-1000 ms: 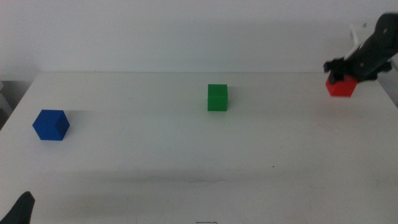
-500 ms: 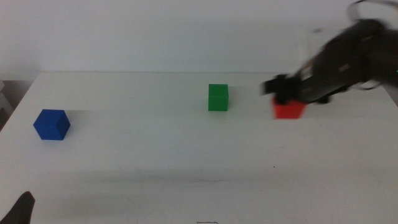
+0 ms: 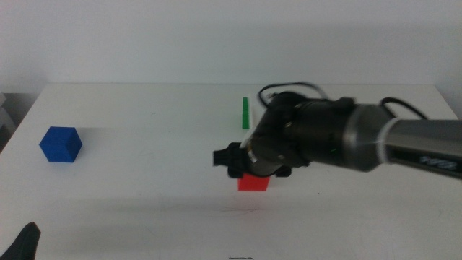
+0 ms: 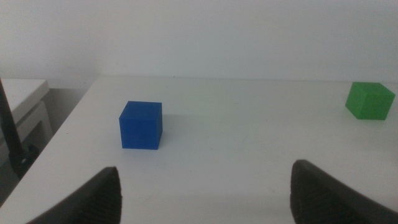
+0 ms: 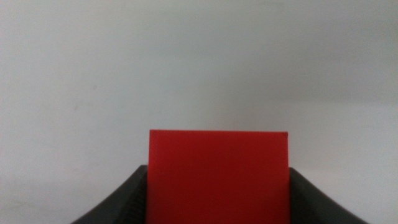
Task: Stack red cubes first, then green, then blue cubes in a specific spot.
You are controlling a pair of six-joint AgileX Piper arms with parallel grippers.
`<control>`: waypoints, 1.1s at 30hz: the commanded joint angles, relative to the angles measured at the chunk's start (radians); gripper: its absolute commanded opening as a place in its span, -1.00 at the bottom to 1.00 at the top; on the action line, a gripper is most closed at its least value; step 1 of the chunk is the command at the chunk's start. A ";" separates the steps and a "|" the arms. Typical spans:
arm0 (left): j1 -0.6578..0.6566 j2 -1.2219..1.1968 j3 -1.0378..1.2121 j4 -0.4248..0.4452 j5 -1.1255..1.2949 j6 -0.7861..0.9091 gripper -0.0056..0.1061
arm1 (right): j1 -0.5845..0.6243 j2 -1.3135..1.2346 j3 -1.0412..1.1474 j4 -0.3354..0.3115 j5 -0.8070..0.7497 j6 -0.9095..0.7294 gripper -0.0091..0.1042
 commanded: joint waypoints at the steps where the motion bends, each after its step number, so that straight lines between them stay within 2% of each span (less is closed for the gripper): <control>1: -0.001 -0.020 -0.004 -0.004 -0.084 -0.008 0.75 | 0.015 -0.022 -0.050 -0.018 -0.020 0.006 -0.86; 12: -0.001 -0.020 -0.004 -0.004 -0.084 -0.008 0.75 | 0.015 0.047 -0.053 0.013 -0.018 0.032 -0.86; 14: -0.001 -0.020 -0.004 -0.004 -0.084 -0.008 0.75 | 0.015 0.047 -0.053 0.018 -0.015 0.032 -0.64; 17: -0.001 -0.020 -0.004 -0.004 -0.084 -0.008 0.75 | 0.015 0.047 -0.053 0.020 -0.015 0.032 -0.42; 18: -0.001 -0.020 -0.004 -0.004 -0.084 -0.008 0.75 | 0.015 0.047 -0.054 0.026 -0.015 0.032 0.11; 22: -0.001 -0.020 -0.004 -0.004 -0.084 -0.008 0.75 | 0.015 0.043 -0.062 0.013 -0.017 0.032 0.46; 25: -0.001 -0.020 -0.004 -0.004 -0.084 -0.008 0.75 | 0.015 0.027 -0.079 0.019 -0.005 0.031 0.60; 28: -0.001 -0.020 -0.004 -0.004 -0.084 -0.008 0.75 | 0.015 -0.005 -0.103 0.019 0.047 0.028 0.63; 33: -0.001 -0.020 -0.004 -0.004 -0.084 -0.008 0.75 | 0.014 -0.056 -0.198 -0.054 0.189 0.018 0.63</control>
